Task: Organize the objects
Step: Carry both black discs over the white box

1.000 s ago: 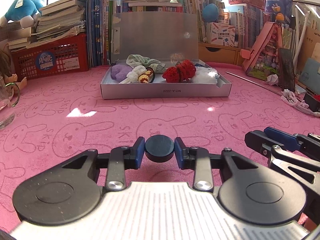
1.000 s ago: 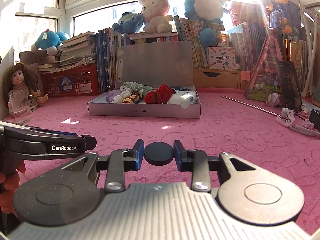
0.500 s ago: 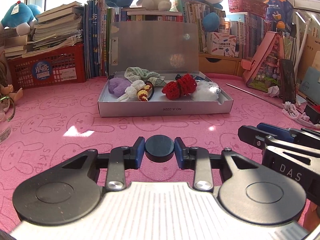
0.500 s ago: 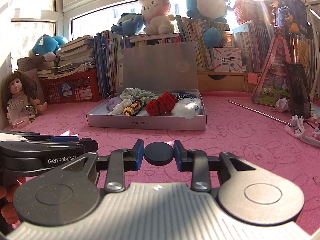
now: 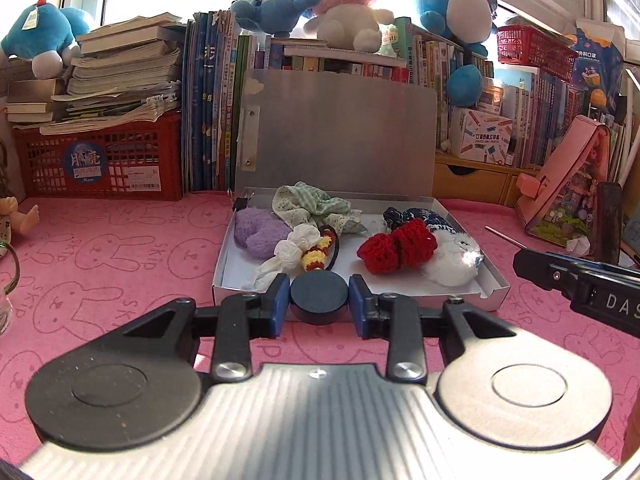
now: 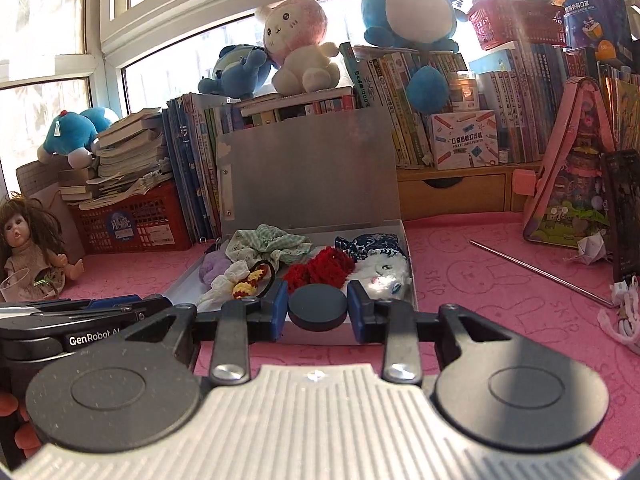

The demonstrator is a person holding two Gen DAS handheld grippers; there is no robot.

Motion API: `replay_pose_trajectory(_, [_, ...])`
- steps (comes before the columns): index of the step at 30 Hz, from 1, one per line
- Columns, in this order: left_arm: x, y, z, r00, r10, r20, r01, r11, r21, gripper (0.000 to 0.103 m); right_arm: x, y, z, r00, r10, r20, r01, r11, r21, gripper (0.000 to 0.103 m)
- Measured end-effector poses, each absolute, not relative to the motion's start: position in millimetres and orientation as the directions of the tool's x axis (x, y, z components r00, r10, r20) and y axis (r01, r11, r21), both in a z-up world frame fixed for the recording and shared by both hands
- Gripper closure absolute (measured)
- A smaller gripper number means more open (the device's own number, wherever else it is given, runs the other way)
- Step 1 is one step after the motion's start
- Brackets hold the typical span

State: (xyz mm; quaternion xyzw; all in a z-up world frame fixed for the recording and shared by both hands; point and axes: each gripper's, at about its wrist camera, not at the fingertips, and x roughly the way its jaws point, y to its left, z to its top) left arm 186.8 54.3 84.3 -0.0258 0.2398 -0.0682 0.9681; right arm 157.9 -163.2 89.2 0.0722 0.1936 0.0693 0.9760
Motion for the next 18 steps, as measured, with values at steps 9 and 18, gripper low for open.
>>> replay_pose_trajectory(9, [225, 52, 74, 0.867, -0.119, -0.484, 0.095, 0.993, -0.074, 0.066, 193, -157, 81, 0.897, 0.165, -0.410, -0.108, 0.982, 0.158, 0.066])
replay_pose_trajectory(18, [271, 47, 59, 0.832, -0.091, -0.548, 0.062, 0.996, -0.070, 0.066, 242, -145, 71, 0.860, 0.185, -0.475, -0.120, 0.979, 0.165, 0.066])
